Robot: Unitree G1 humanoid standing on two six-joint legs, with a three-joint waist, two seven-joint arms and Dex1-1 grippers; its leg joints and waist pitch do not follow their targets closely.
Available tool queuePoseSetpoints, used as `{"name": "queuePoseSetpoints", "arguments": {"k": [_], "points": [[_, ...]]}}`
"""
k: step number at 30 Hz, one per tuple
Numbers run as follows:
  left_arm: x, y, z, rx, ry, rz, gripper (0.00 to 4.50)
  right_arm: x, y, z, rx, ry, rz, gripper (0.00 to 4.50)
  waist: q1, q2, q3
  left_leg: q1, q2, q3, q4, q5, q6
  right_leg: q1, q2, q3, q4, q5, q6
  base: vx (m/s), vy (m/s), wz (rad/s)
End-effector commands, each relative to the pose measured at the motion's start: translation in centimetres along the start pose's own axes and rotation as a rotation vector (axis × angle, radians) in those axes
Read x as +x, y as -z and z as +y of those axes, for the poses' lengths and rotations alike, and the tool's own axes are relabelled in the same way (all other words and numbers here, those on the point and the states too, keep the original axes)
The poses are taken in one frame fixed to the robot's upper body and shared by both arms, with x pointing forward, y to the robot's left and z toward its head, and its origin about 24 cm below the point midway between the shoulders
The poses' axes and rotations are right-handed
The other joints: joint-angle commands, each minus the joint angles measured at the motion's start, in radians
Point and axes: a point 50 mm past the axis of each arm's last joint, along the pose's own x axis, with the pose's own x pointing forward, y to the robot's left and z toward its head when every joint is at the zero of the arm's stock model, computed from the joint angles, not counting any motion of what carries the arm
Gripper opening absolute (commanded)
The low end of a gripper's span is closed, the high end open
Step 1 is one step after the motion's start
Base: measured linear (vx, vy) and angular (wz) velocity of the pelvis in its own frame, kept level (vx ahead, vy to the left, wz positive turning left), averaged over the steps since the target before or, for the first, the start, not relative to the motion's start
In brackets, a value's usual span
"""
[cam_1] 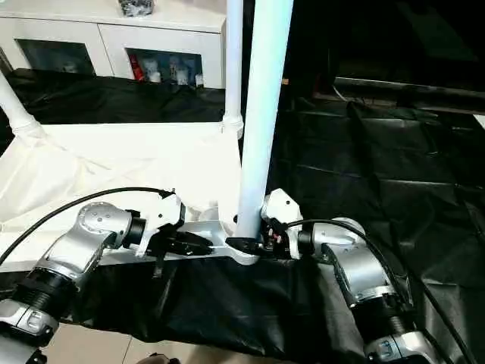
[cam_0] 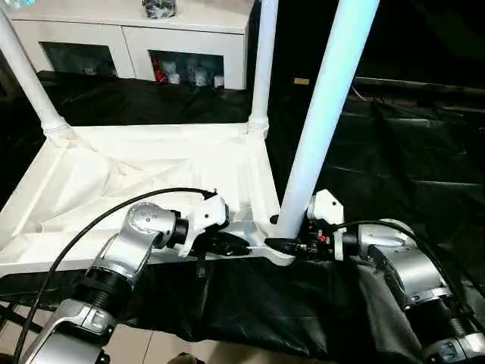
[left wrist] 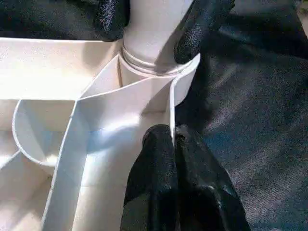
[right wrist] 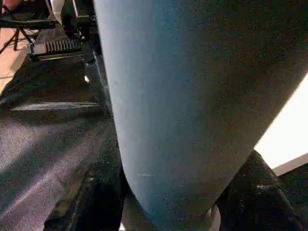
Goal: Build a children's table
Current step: Rotate leg to tighten
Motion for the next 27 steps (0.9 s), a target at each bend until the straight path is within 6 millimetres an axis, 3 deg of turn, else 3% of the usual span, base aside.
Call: {"name": "queuePoseSetpoints", "arguments": {"k": [1, 7, 11, 13, 16, 18, 20, 22, 24, 25, 26, 27], "points": [[1.1, -2.3, 0.2, 0.053, -0.011, -0.097, 0.00, 1.8, 1.3, 2.3, 0.039, -0.137, 0.036, 2.01, 0.000, -0.001, -0.065, 0.018, 0.038, -0.008, -0.074, -0.290, 0.038, 0.043, -0.052, 0.043, -0.083, -0.289, -0.218, 0.000, 0.000, 0.00], [1.0, -2.3, 0.2, 0.045, -0.037, -0.100, 0.00, 2.0, 1.3, 2.3, 0.059, -0.096, 0.016, 1.99, 0.003, -0.003, -0.066, 0.018, 0.038, -0.008, -0.074, -0.283, 0.040, 0.043, -0.051, 0.042, -0.082, -0.280, -0.219, 0.000, 0.000, 0.00], [1.1, -2.3, 0.6, 0.039, -0.080, -0.102, 0.00, 2.4, 1.4, 1.9, 0.067, -0.034, 0.012, 1.98, 0.001, -0.005, -0.063, 0.020, 0.037, -0.009, -0.075, -0.309, 0.031, 0.040, -0.053, 0.042, -0.087, -0.332, -0.206, 0.000, 0.000, 0.00], [1.8, -2.6, 1.4, 0.029, -0.161, -0.097, 0.00, 3.3, 1.6, 0.4, 0.114, 0.187, 0.009, 1.98, -0.008, -0.014, -0.060, 0.018, 0.035, -0.009, -0.076, -0.321, 0.014, 0.034, -0.053, 0.041, -0.090, -0.382, -0.194, 0.000, 0.000, 0.00], [3.4, -3.3, 2.4, 0.005, -0.266, -0.083, 0.00, 4.4, 2.0, -1.0, 0.189, 0.413, 0.007, 1.98, -0.018, -0.013, -0.056, 0.029, 0.031, -0.015, -0.075, -0.383, -0.019, 0.025, -0.057, 0.036, -0.106, -0.526, -0.149, 0.000, 0.000, 0.00], [4.1, -3.8, 2.8, -0.010, -0.315, -0.082, 0.00, 4.8, 2.1, -1.5, 0.232, 0.494, 0.005, 1.98, -0.020, -0.012, -0.055, 0.028, 0.030, -0.018, -0.076, -0.396, -0.020, 0.025, -0.058, 0.035, -0.113, -0.563, -0.124, 0.000, 0.000, 0.00], [4.8, -4.4, 3.3, -0.031, -0.373, -0.086, 0.00, 5.1, 2.2, -2.0, 0.277, 0.581, 0.007, 1.97, -0.025, -0.008, -0.057, 0.024, 0.031, -0.020, -0.080, -0.403, -0.020, 0.026, -0.056, 0.034, -0.113, -0.538, -0.118, 0.000, 0.000, 0.00], [5.2, -4.8, 3.6, -0.040, -0.406, -0.089, 0.00, 5.4, 2.2, -2.4, 0.301, 0.641, 0.011, 1.97, -0.026, -0.010, -0.058, 0.028, 0.028, -0.018, -0.077, -0.407, -0.015, 0.023, -0.055, 0.034, -0.115, -0.524, -0.125, 0.000, 0.000, 0.00], [5.9, -5.4, 3.9, -0.042, -0.447, -0.087, 0.00, 5.7, 2.1, -3.1, 0.335, 0.744, 0.025, 1.97, -0.030, -0.009, -0.062, 0.021, 0.028, -0.020, -0.080, -0.384, -0.014, 0.030, -0.054, 0.032, -0.110, -0.477, -0.138, 0.000, 0.000, 0.00], [6.4, -5.7, 4.1, -0.035, -0.464, -0.084, 0.00, 6.2, 1.9, -3.7, 0.360, 0.807, 0.030, 1.97, -0.028, -0.001, -0.062, 0.022, 0.029, -0.020, -0.080, -0.381, -0.013, 0.031, -0.054, 0.033, -0.110, -0.459, -0.141, 0.000, 0.000, 0.00], [6.4, -5.8, 4.1, -0.034, -0.466, -0.084, 0.00, 6.2, 1.9, -3.7, 0.362, 0.813, 0.030, 1.97, -0.034, -0.004, -0.064, 0.021, 0.028, -0.018, -0.079, -0.379, -0.014, 0.028, -0.052, 0.035, -0.107, -0.425, -0.153, 0.000, 0.000, 0.00], [6.6, -6.0, 4.1, -0.029, -0.467, -0.088, 0.00, 6.5, 1.7, -3.9, 0.362, 0.823, 0.024, 1.97, -0.034, -0.007, -0.065, 0.019, 0.027, -0.017, -0.079, -0.372, -0.011, 0.032, -0.051, 0.034, -0.107, -0.408, -0.156, 0.000, 0.000, 0.00]]}}
